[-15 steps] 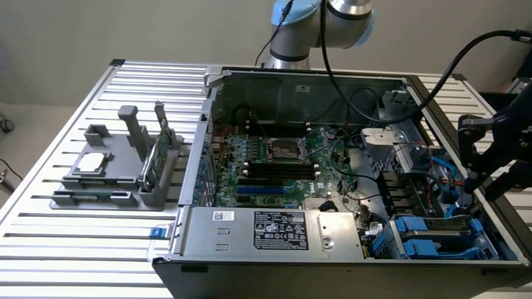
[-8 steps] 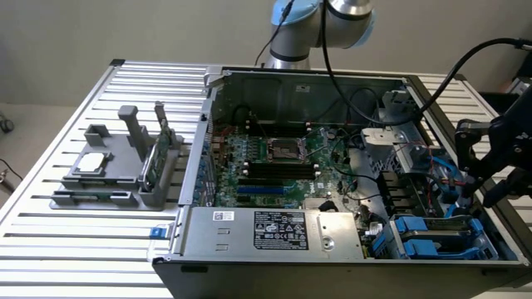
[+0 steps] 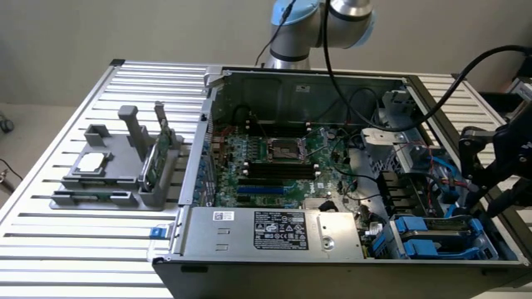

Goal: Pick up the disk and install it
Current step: 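Insert the first disk wire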

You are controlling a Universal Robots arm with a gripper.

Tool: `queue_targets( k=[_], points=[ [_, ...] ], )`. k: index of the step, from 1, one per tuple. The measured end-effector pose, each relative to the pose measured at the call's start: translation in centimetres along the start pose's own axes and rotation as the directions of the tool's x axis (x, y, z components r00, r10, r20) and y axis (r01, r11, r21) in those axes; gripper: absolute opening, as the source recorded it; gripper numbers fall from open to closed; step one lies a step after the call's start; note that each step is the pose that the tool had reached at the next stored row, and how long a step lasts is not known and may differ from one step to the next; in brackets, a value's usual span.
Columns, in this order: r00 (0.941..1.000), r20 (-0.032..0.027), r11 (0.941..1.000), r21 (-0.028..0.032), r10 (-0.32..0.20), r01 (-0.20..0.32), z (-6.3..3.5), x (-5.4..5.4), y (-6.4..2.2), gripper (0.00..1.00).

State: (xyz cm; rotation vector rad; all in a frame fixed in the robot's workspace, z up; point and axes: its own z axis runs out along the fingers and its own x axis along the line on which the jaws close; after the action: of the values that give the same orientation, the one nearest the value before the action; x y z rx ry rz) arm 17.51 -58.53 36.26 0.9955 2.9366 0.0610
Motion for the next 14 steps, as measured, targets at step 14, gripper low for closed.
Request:
queue_targets(
  k=[14],
  points=[
    [0.9927, -0.0052, 0.9927, 0.012, 0.12, -0.12, 0.51, -0.26, -0.4, 0.31]
  ],
)
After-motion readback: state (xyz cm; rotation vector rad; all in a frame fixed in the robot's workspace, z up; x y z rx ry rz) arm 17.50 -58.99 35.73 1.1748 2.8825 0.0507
